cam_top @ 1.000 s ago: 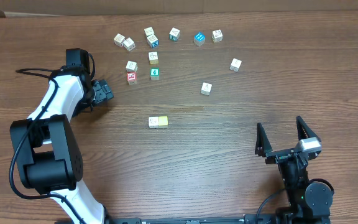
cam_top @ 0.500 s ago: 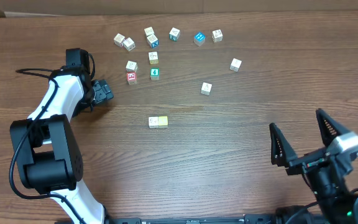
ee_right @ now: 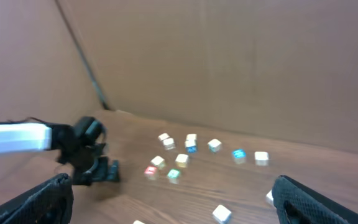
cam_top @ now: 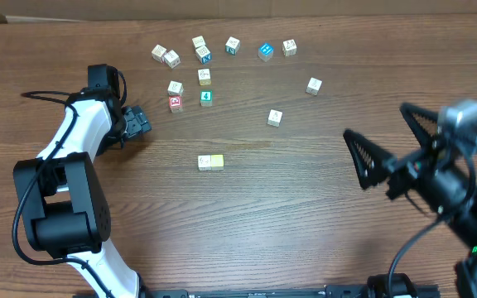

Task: Form a horizontal line
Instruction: 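Swing the right arm up and over to the upper block cluster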

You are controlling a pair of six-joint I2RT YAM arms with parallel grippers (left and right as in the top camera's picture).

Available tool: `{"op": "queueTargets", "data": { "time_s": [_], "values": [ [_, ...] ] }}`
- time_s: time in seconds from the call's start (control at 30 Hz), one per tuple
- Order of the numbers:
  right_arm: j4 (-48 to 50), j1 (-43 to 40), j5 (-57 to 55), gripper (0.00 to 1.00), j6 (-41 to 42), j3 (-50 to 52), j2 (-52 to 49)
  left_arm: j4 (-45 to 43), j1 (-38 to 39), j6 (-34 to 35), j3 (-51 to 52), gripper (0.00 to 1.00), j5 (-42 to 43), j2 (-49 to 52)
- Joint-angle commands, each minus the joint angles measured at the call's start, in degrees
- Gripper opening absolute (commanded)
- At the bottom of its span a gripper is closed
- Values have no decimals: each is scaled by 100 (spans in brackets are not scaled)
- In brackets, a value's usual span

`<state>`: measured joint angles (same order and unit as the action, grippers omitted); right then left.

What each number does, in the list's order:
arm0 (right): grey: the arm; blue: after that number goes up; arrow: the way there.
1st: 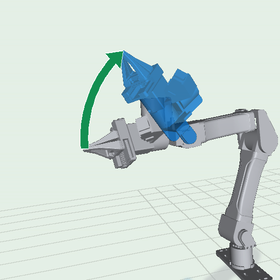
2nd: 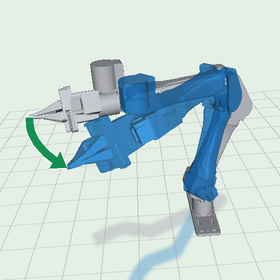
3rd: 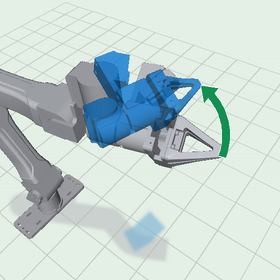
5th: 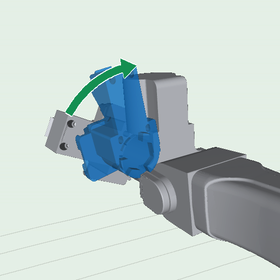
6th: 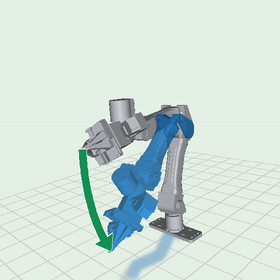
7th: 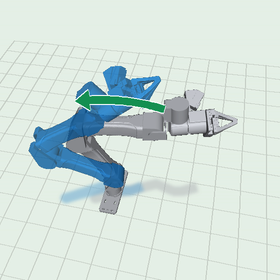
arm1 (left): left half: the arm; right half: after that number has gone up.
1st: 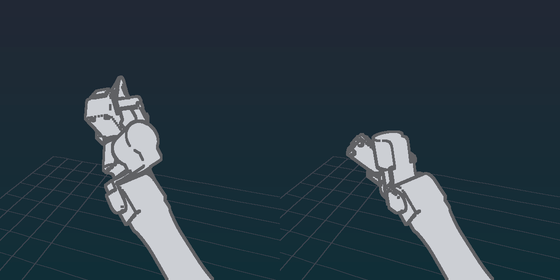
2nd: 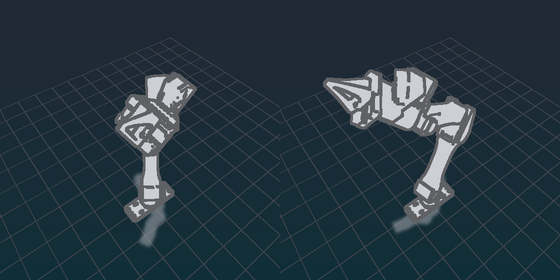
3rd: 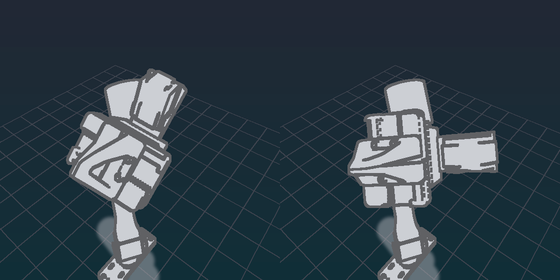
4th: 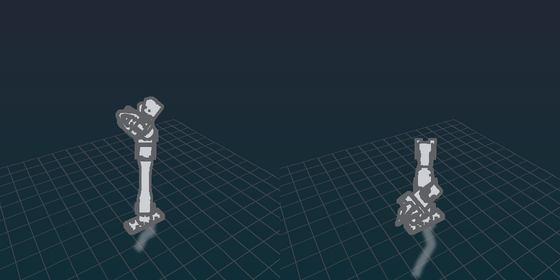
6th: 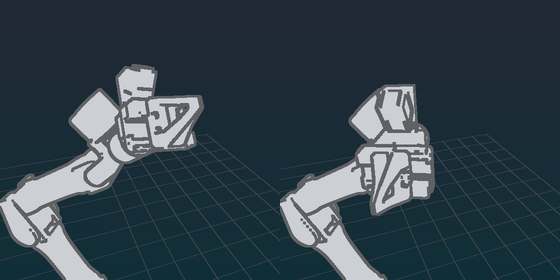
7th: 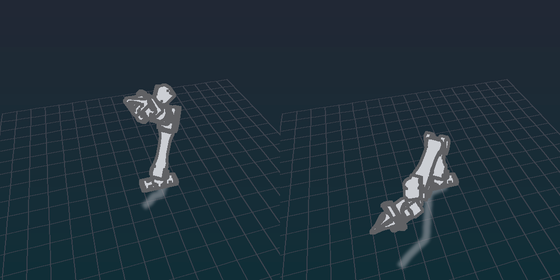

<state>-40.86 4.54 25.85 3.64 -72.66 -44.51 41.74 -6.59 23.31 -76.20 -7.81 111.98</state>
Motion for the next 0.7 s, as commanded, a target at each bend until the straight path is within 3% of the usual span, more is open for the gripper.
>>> {"op": "queueTargets", "data": {
  "time_s": [0.0, 0.23, 0.53, 0.67],
  "values": [
    [-291, -11, 494, 100, 153, -979, -737, -7, 17, -149, 9, 100, -74, 20],
    [-933, -11, 516, 100, 151, -2481, -2306, -7, 17, -149, 11, 99, -72, 20],
    [-2583, -11, 774, 100, 146, -6266, -5276, -7, 20, -149, 9, 100, -72, 20],
    [-2608, -11, 772, 100, 149, -7401, -6279, -4, 17, -149, 9, 99, -72, 20]
  ]
}}
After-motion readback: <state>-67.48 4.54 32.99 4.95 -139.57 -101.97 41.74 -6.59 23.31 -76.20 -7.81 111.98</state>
